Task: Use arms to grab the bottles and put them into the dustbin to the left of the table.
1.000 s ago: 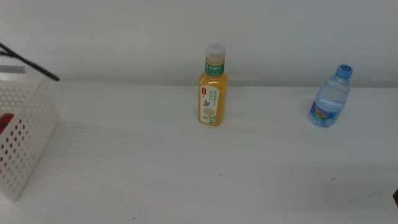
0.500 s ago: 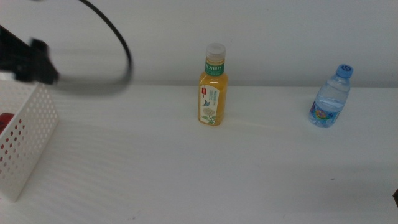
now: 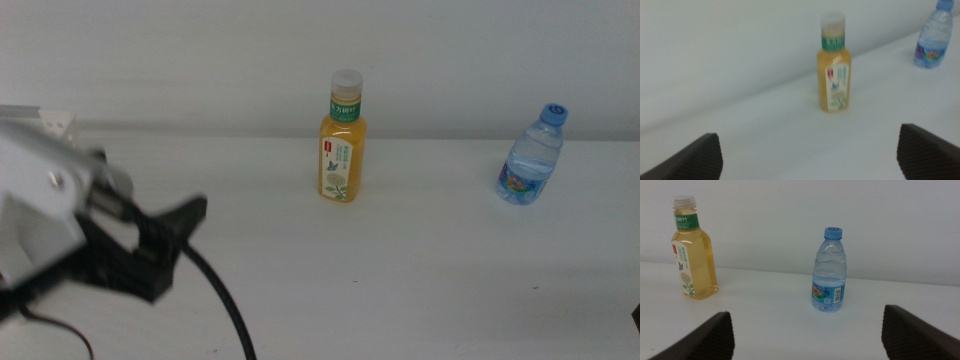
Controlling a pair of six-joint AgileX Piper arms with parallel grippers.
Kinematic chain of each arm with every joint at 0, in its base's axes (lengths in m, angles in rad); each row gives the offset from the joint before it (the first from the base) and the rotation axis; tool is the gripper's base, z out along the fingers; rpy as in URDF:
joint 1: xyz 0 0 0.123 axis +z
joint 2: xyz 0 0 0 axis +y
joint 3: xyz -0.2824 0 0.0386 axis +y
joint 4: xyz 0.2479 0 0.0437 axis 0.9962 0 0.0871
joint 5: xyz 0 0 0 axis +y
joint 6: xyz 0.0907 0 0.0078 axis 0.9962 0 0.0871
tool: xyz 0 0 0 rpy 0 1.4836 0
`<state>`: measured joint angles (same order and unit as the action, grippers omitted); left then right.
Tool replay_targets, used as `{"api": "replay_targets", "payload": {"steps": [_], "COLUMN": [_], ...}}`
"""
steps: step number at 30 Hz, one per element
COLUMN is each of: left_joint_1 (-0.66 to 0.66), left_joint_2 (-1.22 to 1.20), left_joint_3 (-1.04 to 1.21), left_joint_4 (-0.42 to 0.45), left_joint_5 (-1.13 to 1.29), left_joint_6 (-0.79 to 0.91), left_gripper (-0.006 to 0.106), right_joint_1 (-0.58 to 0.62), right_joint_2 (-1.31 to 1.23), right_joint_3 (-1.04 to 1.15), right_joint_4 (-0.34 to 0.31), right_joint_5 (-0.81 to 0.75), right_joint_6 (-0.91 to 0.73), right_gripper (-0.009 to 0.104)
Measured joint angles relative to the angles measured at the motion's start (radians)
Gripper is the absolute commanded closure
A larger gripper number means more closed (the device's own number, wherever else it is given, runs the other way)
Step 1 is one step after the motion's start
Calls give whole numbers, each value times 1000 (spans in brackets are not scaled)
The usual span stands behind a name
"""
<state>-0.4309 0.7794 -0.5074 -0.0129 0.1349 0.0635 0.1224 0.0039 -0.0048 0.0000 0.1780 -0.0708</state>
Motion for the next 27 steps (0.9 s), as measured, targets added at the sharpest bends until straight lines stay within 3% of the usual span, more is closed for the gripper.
{"api": "replay_targets", "payload": {"steps": [4, 9, 23, 27], "left_joint_1": [-2, -8, -60, -60], "left_joint_2": [18, 122, 778, 870], "left_joint_3": [97, 120, 120, 76], "left_joint_4": [-2, 62, 72, 72], "left_joint_5": [-70, -217, -1004, -1067], "left_joint_6": [-44, -54, -203, -229], "left_gripper": [7, 7, 7, 7], "right_joint_1": [0, 0, 0, 0], "right_joint_2": [0, 0, 0, 0], "right_joint_3": [0, 0, 0, 0], "right_joint_4": [0, 0, 0, 0], "right_joint_5": [0, 0, 0, 0], "right_joint_6": [0, 0, 0, 0], "right_gripper": [16, 16, 16, 16]}}
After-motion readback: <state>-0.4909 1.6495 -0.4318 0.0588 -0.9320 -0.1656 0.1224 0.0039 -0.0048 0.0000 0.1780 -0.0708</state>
